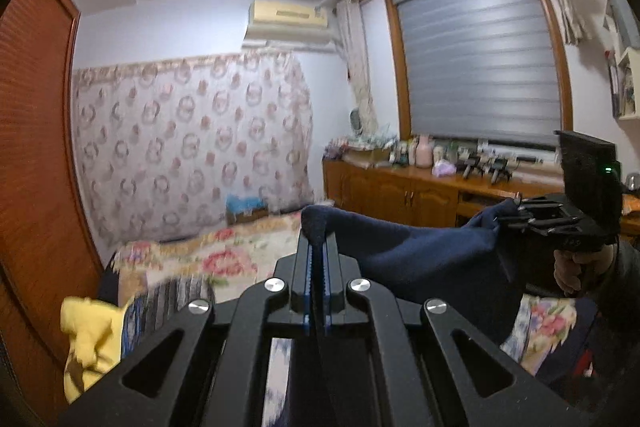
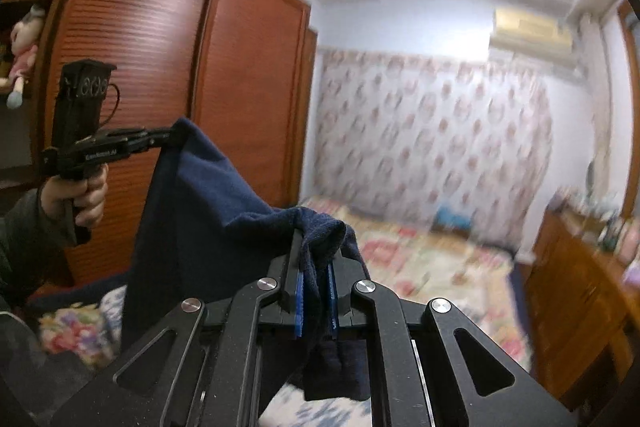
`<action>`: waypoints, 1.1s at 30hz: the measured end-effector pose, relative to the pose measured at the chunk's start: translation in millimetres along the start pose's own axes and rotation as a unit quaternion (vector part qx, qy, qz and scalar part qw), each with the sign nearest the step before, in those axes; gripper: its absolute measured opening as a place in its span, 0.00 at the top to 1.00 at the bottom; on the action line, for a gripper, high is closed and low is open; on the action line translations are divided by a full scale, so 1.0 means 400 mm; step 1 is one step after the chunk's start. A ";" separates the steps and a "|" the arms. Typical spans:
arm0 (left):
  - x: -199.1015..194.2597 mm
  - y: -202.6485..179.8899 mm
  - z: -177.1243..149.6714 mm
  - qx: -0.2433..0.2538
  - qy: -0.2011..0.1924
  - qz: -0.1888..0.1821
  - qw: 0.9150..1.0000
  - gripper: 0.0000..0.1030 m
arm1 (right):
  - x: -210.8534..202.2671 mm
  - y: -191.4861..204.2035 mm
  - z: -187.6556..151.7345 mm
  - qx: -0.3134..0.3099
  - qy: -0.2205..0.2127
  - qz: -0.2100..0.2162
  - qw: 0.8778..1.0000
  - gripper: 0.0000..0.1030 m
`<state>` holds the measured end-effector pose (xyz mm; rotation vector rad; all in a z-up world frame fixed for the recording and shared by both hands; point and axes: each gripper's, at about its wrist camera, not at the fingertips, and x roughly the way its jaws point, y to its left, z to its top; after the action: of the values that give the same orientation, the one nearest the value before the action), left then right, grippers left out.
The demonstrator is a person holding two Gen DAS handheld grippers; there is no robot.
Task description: Fold small clothes
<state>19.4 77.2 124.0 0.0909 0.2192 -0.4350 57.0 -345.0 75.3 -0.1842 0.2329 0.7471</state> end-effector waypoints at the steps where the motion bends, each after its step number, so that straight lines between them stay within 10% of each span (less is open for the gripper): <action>1: -0.009 0.011 -0.036 -0.010 0.011 0.001 1.000 0.99 | 0.031 0.011 -0.036 0.007 0.024 0.013 1.000 0.94; 7: -0.055 0.050 -0.267 -0.069 0.089 0.025 0.993 0.99 | 0.214 0.114 -0.249 0.036 0.158 0.093 0.983 0.94; 14: -0.077 0.091 -0.424 -0.122 0.132 0.058 0.982 0.99 | 0.282 0.223 -0.322 0.033 0.219 0.148 0.964 0.90; 21: -0.077 0.079 -0.450 -0.123 0.126 0.052 0.983 0.99 | 0.246 0.150 -0.211 0.012 0.170 0.100 0.980 0.51; 33: -0.052 0.085 -0.344 -0.109 0.086 0.018 0.990 0.99 | 0.294 0.131 -0.218 0.016 0.165 0.078 0.983 0.50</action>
<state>-10.6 134.6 -3.6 -0.0818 0.4317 -0.3641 91.8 -252.7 -44.7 -0.2622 0.5802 0.8672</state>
